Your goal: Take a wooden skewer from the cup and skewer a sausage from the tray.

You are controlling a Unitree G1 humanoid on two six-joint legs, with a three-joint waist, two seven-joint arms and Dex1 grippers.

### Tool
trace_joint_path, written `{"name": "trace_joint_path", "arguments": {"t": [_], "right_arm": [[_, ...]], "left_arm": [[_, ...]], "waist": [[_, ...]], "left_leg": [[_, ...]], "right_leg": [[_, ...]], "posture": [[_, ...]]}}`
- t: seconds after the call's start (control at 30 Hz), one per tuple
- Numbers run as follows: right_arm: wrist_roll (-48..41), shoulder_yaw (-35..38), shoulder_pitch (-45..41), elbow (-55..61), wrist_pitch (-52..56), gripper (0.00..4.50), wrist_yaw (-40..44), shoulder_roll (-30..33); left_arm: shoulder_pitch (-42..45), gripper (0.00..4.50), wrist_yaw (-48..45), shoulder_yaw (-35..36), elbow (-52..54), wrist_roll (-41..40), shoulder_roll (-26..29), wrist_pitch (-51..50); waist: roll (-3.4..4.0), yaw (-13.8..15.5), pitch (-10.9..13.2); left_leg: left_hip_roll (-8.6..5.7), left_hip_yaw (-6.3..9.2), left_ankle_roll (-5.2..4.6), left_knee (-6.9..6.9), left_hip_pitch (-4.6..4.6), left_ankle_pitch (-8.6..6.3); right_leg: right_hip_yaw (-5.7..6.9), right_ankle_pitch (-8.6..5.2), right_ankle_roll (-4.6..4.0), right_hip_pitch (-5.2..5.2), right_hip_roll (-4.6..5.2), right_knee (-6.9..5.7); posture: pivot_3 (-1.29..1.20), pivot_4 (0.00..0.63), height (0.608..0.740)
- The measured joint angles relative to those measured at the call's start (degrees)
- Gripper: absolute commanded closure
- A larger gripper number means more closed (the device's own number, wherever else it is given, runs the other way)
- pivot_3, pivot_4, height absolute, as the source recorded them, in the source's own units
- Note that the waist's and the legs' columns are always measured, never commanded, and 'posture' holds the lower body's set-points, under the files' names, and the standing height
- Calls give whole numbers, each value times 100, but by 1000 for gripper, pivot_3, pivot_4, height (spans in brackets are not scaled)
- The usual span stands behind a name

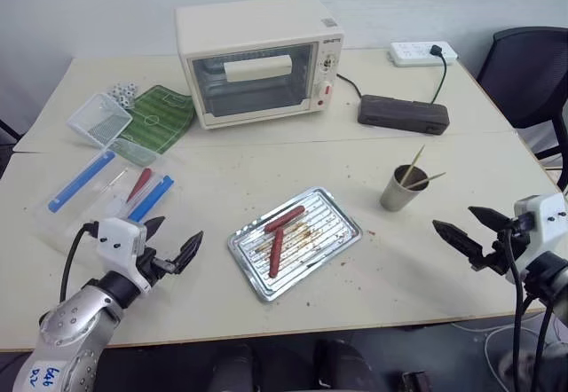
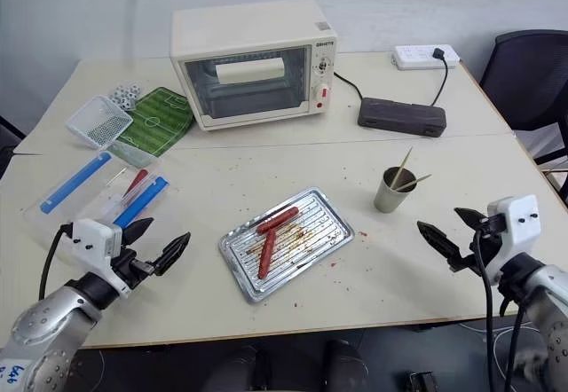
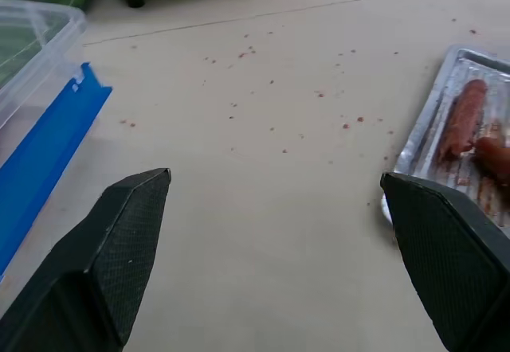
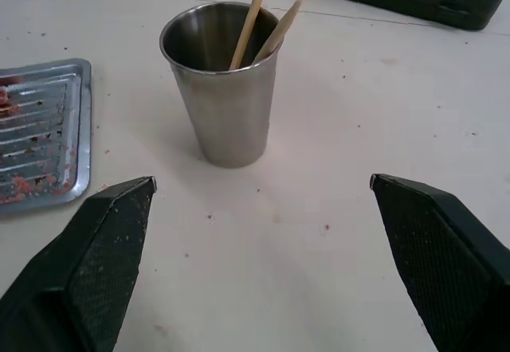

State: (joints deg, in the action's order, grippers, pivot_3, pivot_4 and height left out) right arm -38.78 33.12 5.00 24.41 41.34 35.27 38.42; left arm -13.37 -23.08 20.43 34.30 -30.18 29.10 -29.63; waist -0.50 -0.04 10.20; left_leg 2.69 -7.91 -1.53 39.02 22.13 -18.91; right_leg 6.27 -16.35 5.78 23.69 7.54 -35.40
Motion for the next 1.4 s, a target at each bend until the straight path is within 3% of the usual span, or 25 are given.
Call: {"name": "trace_joint_path", "arguments": {"t": [0.33,0.43,0.53,0.63,0.73,1.07,1.4], "right_arm": [[-802,117,-1252,-697,426,0,-875,-306],[-648,-137,-1616,-1027,359,0,-1173,-507],[-602,-293,-1669,-1159,360,541,-1298,-586],[-581,-421,-1832,-1159,358,541,-1478,-786],[-579,-463,-1867,-1183,356,1087,-1492,-796],[-586,-570,-2094,-1330,326,4461,-1521,-974],[-750,-566,-2278,-1176,437,4461,-1671,-933]], "left_arm": [[1101,26,-1423,144,-162,-1364,1280,-789],[1738,26,-1506,-138,-110,-1685,1315,-961],[1817,0,-1414,-362,-68,-1763,1209,-1070],[1853,0,-1148,-618,42,-1747,975,-1093],[1847,0,-1037,-622,92,-1725,971,-1093],[1891,0,-886,-750,95,-1653,953,-1086],[1931,0,-959,-868,-48,-1387,876,-832]], "waist": [[0,-3,1],[2,-5,1],[9,-10,4],[9,-20,4],[9,-16,4],[9,-13,4],[10,-14,4]], "left_leg": [[-1,-11,25,2,2,14],[-3,-19,26,1,-1,16],[1,-31,29,-2,3,18],[2,-39,28,1,1,18],[0,-40,27,1,0,18],[1,-39,26,1,0,19],[1,-41,26,1,1,19]], "right_leg": [[7,0,0,4,-3,-6],[12,1,2,5,-3,-10],[8,2,5,13,-14,-22],[0,6,11,13,-16,-16],[-2,5,11,14,-14,-12],[-3,5,11,17,-13,-10],[-4,5,10,21,-13,-11]], "posture": [[0,150,740],[0,150,740],[0,150,740],[0,150,740],[0,150,740],[0,150,740],[0,150,740]]}}
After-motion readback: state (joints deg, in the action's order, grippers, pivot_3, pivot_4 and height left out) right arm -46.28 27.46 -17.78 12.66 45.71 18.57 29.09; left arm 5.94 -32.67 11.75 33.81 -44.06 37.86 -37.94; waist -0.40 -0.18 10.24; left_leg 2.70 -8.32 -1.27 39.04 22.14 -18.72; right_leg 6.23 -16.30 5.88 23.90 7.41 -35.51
